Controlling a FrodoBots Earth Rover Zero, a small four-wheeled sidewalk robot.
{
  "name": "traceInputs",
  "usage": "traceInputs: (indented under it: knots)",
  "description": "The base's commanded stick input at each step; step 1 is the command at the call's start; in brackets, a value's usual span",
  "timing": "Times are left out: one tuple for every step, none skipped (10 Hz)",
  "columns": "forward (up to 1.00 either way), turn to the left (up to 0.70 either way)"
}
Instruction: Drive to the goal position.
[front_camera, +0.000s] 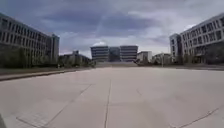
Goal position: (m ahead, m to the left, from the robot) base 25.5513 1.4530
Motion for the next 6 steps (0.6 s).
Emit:
traceInputs:
  knots:
    - [0.70, 0.00]
    - [0.70, 0.00]
    - [0.70, 0.00]
    - [0.70, 0.00]
    - [0.70, 0.00]
    - [0.70, 0.00]
